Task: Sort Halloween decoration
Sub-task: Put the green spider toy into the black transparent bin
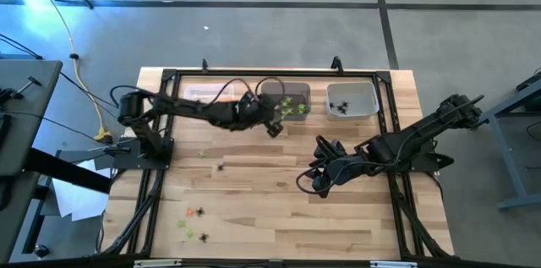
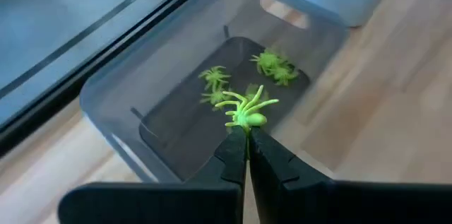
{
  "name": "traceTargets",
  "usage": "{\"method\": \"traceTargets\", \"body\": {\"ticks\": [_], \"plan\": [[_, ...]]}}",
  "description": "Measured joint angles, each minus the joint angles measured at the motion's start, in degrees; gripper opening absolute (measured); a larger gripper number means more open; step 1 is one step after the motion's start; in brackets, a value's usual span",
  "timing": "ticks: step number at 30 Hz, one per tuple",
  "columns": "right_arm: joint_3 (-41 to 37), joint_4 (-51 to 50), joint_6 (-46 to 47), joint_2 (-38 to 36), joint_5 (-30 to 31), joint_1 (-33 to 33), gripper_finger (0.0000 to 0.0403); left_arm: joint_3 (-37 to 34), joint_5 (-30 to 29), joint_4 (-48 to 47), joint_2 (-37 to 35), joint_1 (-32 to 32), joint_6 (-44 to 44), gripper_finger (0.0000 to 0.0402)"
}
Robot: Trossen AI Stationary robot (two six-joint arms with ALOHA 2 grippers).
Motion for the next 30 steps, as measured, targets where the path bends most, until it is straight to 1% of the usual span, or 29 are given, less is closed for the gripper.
{"method": "traceTargets", "body": {"ticks": [7, 14, 27, 30], "plan": [[0.0, 0.0, 0.0, 0.0, 0.0, 0.0, 0.0171, 7.4, 6.0, -0.2, 7.8, 6.9, 3.6, 0.0], [0.0, 0.1, 0.0, 0.0, 0.0, 0.0, 0.0171, 11.9, 10.4, 0.0, 12.5, 9.9, 3.8, 0.0], [0.0, 0.1, 0.0, 0.0, 0.0, 0.0, 0.0171, 12.6, 10.0, -0.3, 13.3, 10.2, 4.3, 0.0001], [0.0, 0.1, 0.0, 0.0, 0.0, 0.0, 0.0171, 12.6, 9.8, -0.9, 13.3, 10.2, 4.3, 0.0013]]}}
